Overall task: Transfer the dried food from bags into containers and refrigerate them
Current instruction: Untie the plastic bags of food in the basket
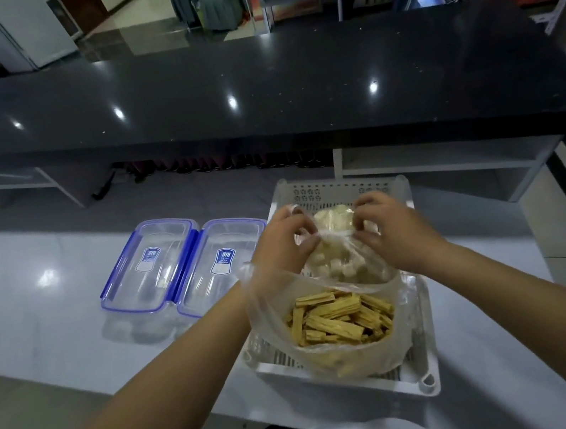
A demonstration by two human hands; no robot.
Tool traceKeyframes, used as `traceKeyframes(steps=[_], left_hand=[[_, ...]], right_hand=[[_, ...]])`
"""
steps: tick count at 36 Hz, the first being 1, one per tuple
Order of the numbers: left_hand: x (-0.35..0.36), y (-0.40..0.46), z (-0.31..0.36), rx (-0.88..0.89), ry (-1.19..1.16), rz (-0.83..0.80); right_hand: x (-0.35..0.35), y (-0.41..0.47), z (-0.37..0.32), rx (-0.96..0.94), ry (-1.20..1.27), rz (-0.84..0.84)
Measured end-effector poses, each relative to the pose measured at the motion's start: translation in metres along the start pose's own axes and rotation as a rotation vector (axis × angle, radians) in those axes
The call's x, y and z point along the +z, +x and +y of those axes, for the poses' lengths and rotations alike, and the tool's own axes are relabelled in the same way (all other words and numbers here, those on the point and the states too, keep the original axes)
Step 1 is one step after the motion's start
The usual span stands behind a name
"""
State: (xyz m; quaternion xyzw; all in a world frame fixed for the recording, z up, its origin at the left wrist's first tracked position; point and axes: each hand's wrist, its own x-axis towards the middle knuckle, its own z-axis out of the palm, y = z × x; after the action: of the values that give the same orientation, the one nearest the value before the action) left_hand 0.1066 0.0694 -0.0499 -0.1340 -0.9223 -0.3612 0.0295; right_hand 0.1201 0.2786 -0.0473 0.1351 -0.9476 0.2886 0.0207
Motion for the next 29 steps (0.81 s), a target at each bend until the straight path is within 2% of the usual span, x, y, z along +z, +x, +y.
traceKeyframes(steps=[5,9,14,18,20,22,26,29], left_hand=[[-0.01,-0.001,-0.004,-0.194,-0.307,0.121],[-0.008,-0.001,-0.002,-0.29,-0.412,0.109],[-0.007,0.003,0.011,-0.223,-0.346,0.06],[-0.005,0.01,0.018,-0.166,-0.244,-0.002],[-0.004,0.014,0.019,-0.158,-0.211,-0.007],[-0.006,0.017,0.02,-0.132,-0.169,0.023],[-0.013,0.021,0.019,-0.073,-0.159,0.125],[-0.02,0.023,0.012,-0.11,-0.168,0.203]], right_hand=[[-0.021,-0.008,0.022,0.123,0.13,0.102],[-0.023,-0.013,0.033,0.182,0.125,0.135],[-0.024,-0.012,0.016,0.109,0.279,0.01],[-0.019,-0.004,0.0,0.068,0.101,-0.043],[-0.018,0.001,-0.007,0.046,0.008,0.0],[-0.019,0.003,-0.009,0.021,0.02,0.068],[-0.033,-0.003,-0.007,0.023,0.114,0.221],[-0.047,-0.01,0.002,0.091,0.292,0.337]])
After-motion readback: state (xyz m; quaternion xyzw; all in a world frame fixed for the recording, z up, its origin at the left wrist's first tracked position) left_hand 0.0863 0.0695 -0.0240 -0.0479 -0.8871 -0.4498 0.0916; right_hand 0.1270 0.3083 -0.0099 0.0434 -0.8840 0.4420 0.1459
